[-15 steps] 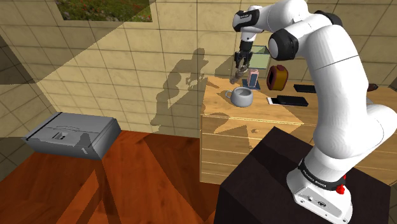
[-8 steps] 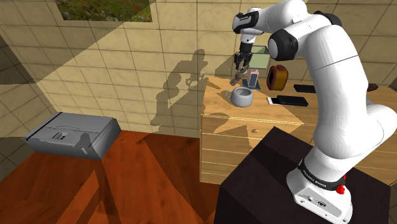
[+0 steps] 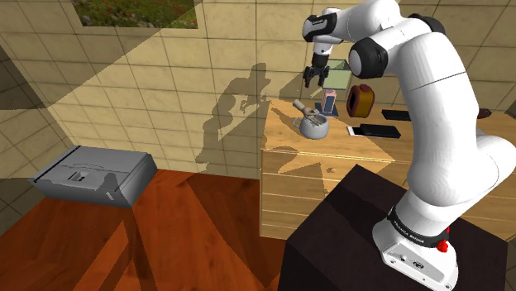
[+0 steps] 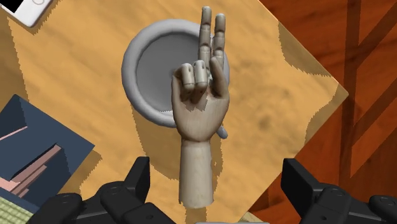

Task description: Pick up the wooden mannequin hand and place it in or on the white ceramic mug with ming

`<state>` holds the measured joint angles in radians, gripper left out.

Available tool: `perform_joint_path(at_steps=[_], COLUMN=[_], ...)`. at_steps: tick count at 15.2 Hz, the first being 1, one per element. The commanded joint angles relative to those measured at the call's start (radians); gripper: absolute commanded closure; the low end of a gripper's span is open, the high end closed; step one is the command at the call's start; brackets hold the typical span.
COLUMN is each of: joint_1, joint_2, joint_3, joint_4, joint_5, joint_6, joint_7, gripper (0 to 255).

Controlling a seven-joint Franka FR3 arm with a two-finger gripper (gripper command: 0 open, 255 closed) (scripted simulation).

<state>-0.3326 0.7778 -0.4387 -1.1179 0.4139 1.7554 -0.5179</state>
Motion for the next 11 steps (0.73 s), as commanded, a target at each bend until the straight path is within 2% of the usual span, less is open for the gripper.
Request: perform_joint_path(at_steps=[1,3,11], joint_1=[-0.014,-0.033,-0.033], joint_2=[0.002,0.009,0.009], joint_3=[-0.001,-0.001,-0.001], joint_4=[0.056,0.131,0.131], joint_5=[-0.003,-0.005,-0.005], joint_6=[-0.051,-0.115,-0.115], joint_7=[0.008,0.018,0.018], gripper=[0,0,0])
